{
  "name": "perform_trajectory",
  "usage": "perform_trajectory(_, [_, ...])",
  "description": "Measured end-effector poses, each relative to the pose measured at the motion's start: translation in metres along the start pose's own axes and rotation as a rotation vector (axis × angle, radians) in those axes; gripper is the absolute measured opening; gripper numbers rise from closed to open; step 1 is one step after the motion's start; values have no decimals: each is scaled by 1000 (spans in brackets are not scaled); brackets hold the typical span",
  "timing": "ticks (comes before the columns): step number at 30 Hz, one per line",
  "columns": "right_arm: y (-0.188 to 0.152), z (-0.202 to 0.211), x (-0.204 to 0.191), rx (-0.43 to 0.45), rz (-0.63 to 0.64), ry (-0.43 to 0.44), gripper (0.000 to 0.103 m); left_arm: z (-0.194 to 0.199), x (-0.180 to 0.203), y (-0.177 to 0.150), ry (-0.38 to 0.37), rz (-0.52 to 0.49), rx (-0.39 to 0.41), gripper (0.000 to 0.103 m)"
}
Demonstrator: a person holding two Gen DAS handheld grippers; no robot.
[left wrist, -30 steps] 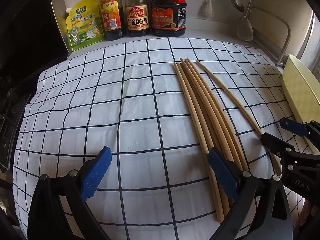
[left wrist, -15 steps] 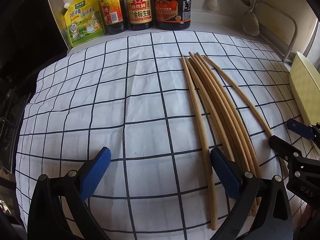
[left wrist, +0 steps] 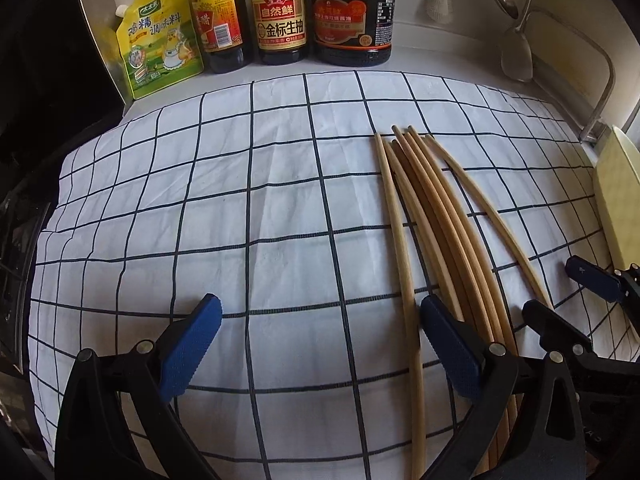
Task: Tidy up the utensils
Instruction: 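Close the right tool on one chopstick while the left tool grasps another, then carry the held chopsticks with both tools over the white basin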
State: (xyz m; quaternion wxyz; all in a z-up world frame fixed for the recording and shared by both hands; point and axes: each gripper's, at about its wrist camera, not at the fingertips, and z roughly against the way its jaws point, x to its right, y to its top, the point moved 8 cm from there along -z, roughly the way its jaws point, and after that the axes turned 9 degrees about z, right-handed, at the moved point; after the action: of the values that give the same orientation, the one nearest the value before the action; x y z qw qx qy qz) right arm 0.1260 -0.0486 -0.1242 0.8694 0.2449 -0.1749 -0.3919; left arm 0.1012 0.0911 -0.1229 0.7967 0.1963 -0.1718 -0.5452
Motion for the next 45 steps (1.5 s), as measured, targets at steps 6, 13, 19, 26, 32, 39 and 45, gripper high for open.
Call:
perform_trajectory(6, [2, 2, -8, 23, 27, 19, 37, 8, 4, -5, -43, -11, 43, 73])
perform_trajectory(13, [2, 4, -9, 35, 16, 26, 6, 22, 13, -14, -104, -27, 52, 7])
perform_trajectory(19, [1, 11, -9, 51, -17, 41, 6, 27, 6, -20, -180, 27, 16, 7])
perform_trajectory(26, [11, 46, -10, 131, -41, 42, 6, 52, 6, -17, -233, 39, 26, 7])
perform_trajectory(32, [12, 87, 8, 202, -100, 14, 6, 87, 36, -7, -304, -17, 75, 7])
perform_trajectory(39, [-10, 136, 71, 268, -255, -69, 6, 111, 106, 0, -425, -123, 69, 7])
perform_trajectory(45, [-44, 168, 143, 297, -412, -150, 6, 123, 179, 2, -503, -222, 66, 7])
